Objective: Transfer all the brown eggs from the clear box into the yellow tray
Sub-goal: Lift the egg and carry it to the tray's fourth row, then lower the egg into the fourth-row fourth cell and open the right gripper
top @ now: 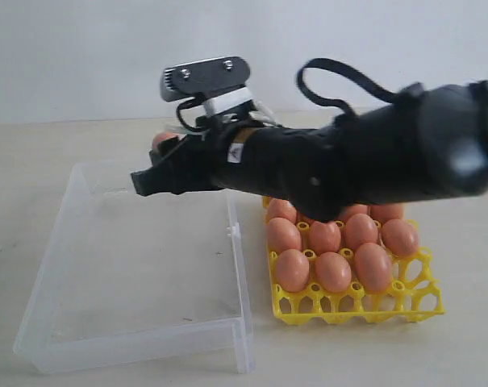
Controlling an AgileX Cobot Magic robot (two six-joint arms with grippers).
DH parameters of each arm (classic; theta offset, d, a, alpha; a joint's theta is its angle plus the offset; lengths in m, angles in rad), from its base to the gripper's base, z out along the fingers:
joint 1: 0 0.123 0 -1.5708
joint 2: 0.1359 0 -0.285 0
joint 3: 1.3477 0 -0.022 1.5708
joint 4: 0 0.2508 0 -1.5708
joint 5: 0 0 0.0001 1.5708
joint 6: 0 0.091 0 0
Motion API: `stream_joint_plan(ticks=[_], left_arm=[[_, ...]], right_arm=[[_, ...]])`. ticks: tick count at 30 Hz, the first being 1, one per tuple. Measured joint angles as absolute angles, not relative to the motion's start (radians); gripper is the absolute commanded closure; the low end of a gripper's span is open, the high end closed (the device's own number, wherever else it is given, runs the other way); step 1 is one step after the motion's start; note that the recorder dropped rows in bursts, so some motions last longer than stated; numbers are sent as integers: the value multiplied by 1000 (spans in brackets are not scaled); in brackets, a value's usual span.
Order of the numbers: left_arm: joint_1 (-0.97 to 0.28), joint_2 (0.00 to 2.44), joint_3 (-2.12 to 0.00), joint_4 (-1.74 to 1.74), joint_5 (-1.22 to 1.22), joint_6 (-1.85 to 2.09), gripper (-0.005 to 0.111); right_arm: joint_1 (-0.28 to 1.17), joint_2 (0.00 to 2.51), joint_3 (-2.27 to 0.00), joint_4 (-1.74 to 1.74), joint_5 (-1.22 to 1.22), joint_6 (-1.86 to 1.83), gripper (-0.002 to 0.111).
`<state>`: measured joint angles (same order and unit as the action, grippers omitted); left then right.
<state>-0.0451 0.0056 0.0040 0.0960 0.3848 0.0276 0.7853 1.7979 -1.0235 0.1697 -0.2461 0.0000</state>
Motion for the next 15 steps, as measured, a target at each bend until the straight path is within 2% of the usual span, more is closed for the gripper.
stream_joint_plan(ticks=[3,8,11,15], left_arm=[[-45,6,4,96,385,28,107],[-45,6,4,96,385,28,107],[-45,6,4,96,385,28,107],[-45,6,4,96,385,28,107]], right_arm=[[737,1665,-831,249,-323,-66,108],[554,1552,-565,406,-373,-117,108],[456,1512,-465,421,-364,-103,108],[405,1485,-386,424,-309,-67,108]])
